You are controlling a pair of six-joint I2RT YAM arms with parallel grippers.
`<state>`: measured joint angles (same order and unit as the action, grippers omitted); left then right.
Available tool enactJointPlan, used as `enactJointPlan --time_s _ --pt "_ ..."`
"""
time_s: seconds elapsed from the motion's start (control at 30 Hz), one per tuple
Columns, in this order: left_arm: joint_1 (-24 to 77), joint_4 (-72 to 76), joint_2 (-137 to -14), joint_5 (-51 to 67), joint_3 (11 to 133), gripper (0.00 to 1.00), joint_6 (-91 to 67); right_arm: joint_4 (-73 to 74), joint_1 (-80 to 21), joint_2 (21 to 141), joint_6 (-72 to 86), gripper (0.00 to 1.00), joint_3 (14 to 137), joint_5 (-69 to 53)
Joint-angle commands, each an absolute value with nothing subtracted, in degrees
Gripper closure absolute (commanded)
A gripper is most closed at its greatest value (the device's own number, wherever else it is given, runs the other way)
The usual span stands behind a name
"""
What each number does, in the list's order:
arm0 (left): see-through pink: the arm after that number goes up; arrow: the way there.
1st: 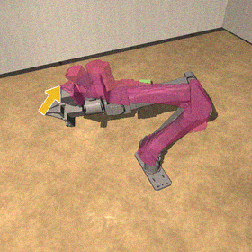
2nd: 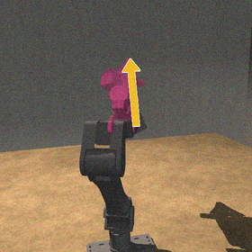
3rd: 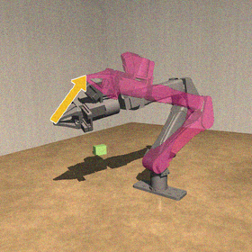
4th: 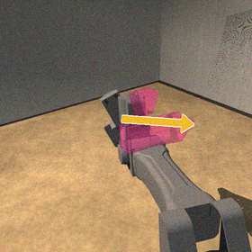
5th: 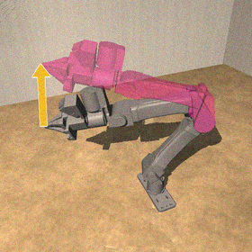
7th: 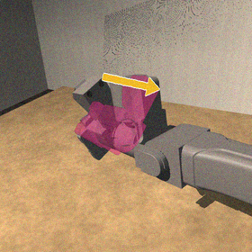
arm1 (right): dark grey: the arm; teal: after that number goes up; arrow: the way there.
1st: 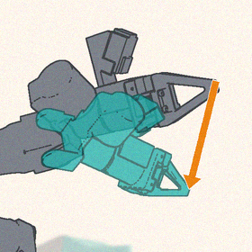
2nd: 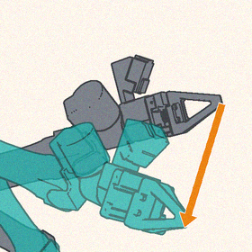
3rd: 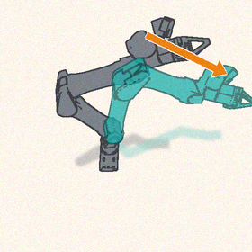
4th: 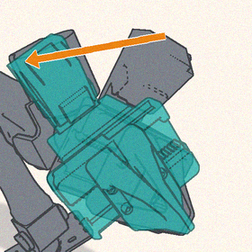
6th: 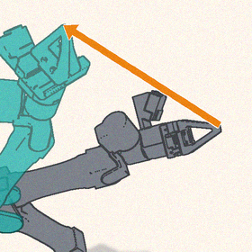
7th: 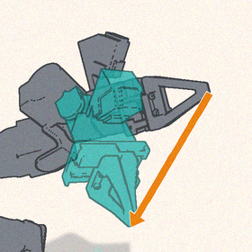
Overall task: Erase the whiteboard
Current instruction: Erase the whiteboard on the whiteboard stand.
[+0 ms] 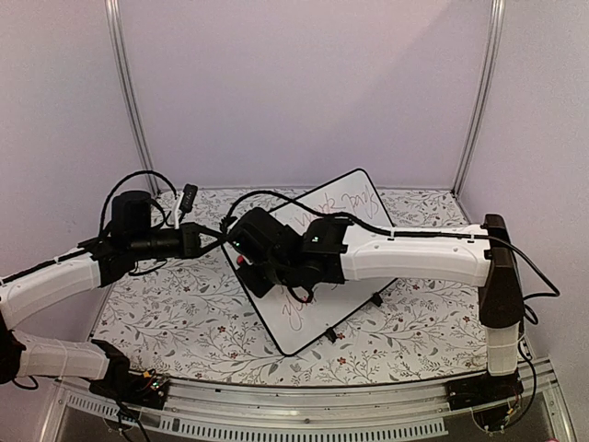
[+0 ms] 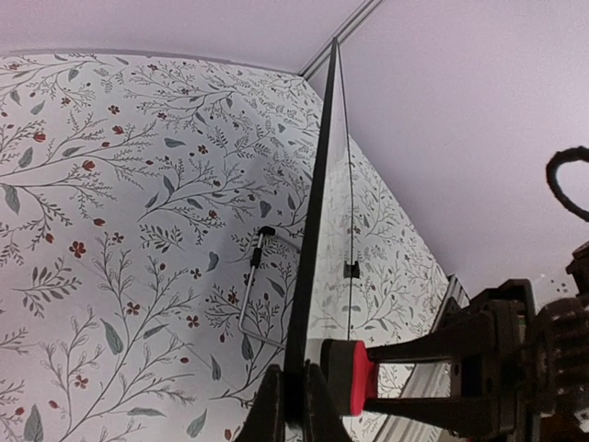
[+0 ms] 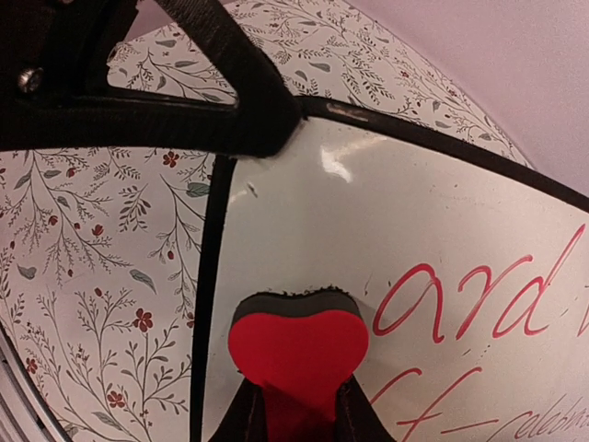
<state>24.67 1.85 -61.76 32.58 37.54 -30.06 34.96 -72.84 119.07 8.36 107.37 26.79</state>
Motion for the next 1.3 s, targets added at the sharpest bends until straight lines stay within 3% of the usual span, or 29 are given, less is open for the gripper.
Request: enactJointPlan --time_s 0.0,0.37,1.03,1.27 --pt "25.15 3.51 -61.75 36.20 37.47 1.00 -28.45 37.79 -73.05 119.16 10.74 0.97 101.83 27.85" --pt "25.14 3.60 -61.59 36.38 37.35 1.00 -28.56 36.85 -73.08 115.62 14.06 0.97 96.74 28.13" --pt "25.30 3.61 -61.42 36.56 37.35 1.00 -28.34 36.63 -69.06 123.12 9.21 0.95 114.53 28.50" --pt "25.31 3.60 -61.28 36.56 37.38 1.00 -28.28 37.82 -68.56 123.76 9.27 0.95 113.92 29.05"
